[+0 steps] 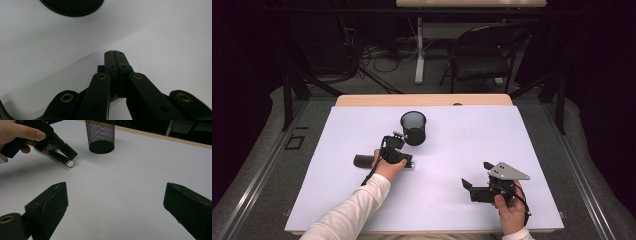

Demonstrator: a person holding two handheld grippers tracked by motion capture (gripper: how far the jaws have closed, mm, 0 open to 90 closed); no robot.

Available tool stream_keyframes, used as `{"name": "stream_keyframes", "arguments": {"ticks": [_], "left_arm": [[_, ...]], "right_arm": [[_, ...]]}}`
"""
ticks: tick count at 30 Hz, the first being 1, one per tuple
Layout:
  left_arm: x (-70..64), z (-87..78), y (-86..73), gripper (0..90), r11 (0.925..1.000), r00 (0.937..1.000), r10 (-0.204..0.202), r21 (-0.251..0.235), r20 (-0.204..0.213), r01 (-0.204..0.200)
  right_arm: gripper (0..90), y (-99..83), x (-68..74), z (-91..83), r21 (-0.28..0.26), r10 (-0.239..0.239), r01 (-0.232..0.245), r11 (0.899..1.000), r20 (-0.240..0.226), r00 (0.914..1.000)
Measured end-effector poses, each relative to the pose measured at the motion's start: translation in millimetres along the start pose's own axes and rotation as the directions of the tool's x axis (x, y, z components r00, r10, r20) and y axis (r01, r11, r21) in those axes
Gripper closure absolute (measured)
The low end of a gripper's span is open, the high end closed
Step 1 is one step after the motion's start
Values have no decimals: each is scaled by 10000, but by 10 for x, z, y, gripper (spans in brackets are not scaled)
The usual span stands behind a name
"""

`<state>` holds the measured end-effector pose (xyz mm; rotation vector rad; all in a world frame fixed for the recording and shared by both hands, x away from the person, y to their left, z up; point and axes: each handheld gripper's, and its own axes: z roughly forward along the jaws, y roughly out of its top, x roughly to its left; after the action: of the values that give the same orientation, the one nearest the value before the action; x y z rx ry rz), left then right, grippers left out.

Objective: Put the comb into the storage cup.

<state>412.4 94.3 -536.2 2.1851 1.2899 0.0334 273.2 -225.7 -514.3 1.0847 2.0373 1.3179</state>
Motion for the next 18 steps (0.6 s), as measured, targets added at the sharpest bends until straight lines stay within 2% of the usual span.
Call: {"name": "stream_keyframes", "arguments": {"ticks": [18], "left_arm": [[-47,-79,-186,900,9981,9991,379,476,179,-387]], "right_arm": [[69,0,11,4,48,-26,26,10000,-42,10000]]}}
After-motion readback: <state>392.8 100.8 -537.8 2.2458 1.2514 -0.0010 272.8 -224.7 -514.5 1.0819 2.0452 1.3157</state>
